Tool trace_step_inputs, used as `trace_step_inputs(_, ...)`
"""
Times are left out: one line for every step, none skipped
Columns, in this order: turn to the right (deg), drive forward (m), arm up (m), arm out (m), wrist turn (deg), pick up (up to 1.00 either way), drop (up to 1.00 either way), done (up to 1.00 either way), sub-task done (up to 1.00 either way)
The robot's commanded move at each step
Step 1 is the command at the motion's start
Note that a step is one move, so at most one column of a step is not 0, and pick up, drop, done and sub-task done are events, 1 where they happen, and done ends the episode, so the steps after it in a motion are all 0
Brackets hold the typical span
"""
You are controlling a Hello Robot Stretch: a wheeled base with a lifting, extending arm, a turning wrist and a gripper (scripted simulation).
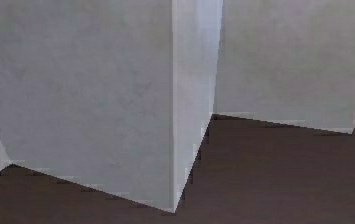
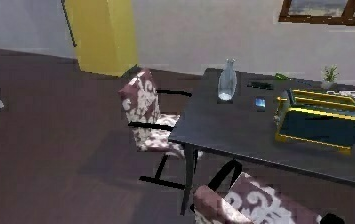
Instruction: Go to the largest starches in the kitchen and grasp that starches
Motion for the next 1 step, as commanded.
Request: trace_step_inputs(45.0,0.00,0.00,0.00,0.0,0.00,0.00,0.00,0.00)
